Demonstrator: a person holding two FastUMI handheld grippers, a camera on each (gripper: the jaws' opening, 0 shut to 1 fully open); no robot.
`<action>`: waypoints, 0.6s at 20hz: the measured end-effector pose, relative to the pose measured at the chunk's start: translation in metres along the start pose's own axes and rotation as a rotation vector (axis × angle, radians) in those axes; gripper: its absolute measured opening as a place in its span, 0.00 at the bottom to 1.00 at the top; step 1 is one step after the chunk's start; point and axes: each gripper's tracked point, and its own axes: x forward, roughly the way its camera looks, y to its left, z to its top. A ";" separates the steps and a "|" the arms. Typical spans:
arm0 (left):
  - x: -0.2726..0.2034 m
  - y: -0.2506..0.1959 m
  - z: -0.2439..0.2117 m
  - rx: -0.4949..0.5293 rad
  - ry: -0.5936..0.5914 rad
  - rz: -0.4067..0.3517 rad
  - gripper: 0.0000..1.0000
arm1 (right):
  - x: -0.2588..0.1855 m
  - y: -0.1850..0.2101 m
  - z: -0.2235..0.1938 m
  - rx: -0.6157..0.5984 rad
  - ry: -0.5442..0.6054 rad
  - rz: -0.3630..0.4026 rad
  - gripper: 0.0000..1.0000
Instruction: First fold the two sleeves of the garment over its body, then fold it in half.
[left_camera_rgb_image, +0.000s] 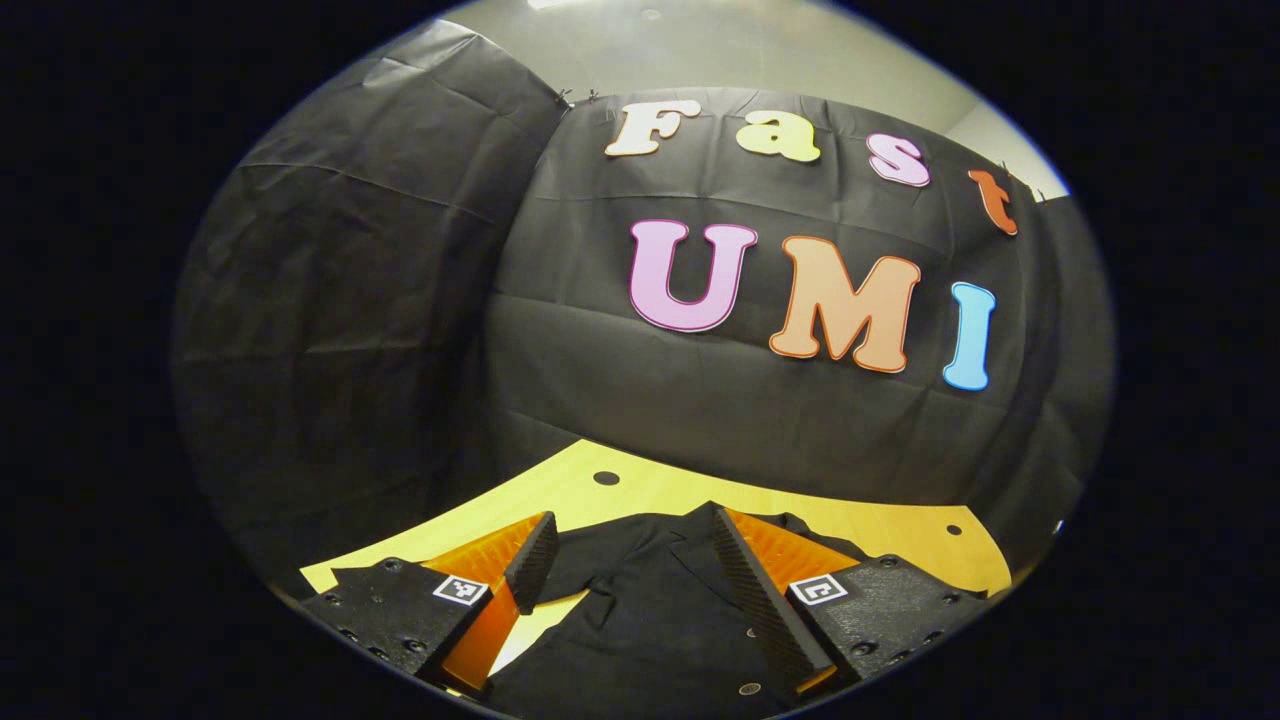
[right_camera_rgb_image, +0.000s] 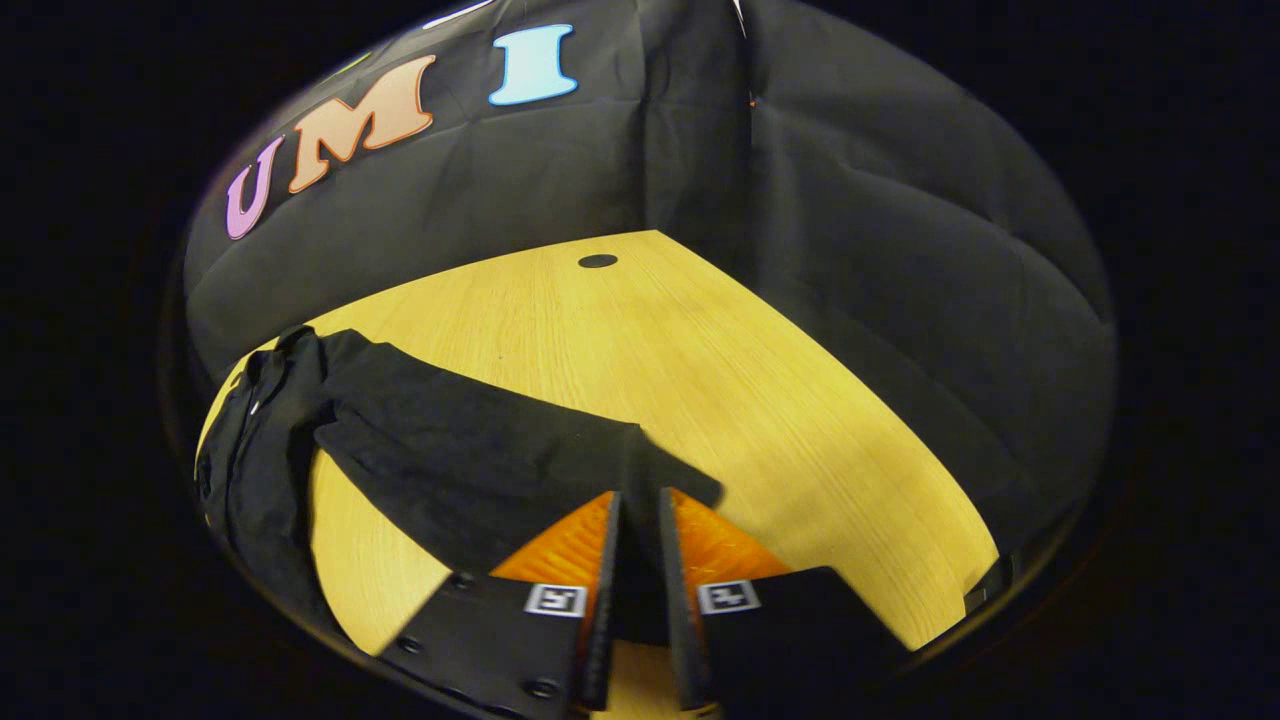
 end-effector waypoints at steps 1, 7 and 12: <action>0.001 0.004 -0.001 0.002 0.000 0.006 0.92 | -0.001 0.002 0.002 0.020 0.009 0.003 0.19; -0.004 0.041 0.005 -0.007 0.001 0.044 0.92 | -0.023 0.022 0.032 0.045 -0.068 -0.006 0.05; 0.001 0.085 0.011 -0.010 -0.001 0.057 0.93 | -0.062 0.091 0.087 -0.020 -0.174 0.047 0.04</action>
